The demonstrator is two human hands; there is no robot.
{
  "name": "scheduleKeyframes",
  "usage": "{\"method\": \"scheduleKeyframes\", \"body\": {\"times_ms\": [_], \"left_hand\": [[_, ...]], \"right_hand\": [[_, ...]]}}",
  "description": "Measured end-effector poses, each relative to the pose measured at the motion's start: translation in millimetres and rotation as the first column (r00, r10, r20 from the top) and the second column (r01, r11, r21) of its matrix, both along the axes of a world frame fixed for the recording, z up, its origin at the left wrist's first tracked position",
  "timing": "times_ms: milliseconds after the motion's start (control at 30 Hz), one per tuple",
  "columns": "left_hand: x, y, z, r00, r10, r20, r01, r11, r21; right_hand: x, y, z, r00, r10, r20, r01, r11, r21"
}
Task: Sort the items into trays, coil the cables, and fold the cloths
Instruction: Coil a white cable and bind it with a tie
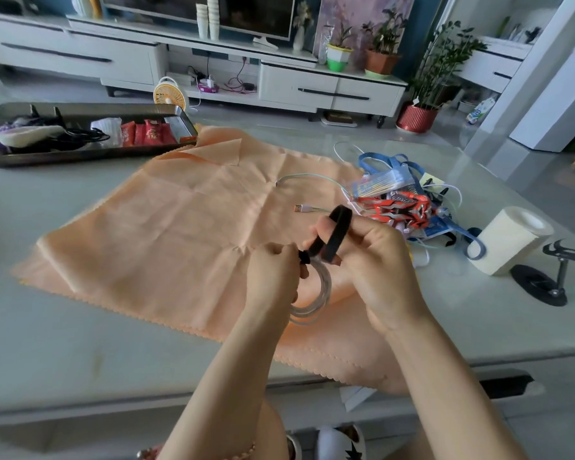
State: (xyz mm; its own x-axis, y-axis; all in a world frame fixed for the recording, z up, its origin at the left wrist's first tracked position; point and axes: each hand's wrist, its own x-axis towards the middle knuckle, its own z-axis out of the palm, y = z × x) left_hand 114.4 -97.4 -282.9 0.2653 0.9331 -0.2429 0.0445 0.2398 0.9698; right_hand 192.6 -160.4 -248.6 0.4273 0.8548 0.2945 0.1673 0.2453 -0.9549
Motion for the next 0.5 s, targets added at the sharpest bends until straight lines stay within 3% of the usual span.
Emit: {"method": "scheduleKeyframes", "body": {"times_ms": [100, 233, 400, 500], "left_hand": [[1, -1, -1, 0.983, 0.127, -0.130, -0.099, 0.973, 0.207], [2, 3, -3, 0.976, 0.163, -0.143, -0.120, 0.955, 0.270], [3, -3, -2, 0.997, 0.080, 0.009, -0.080, 0.969, 0.234], [5, -6, 1, 0.995, 0.058, 0.084, -0.077, 0.968, 0.240]], "right_hand": [[-4, -13, -4, 0.997, 0.061, -0.042, -0.061, 0.998, -0.004], [-2, -23, -13, 0.996, 0.066, -0.065, -0.072, 0.991, -0.109], [-3, -21, -20, 0.983, 0.070, -0.169, -0.103, 0.976, -0.194], [-3, -18, -22, 0.994, 0.075, -0.081, -0.091, 0.973, -0.214]]}}
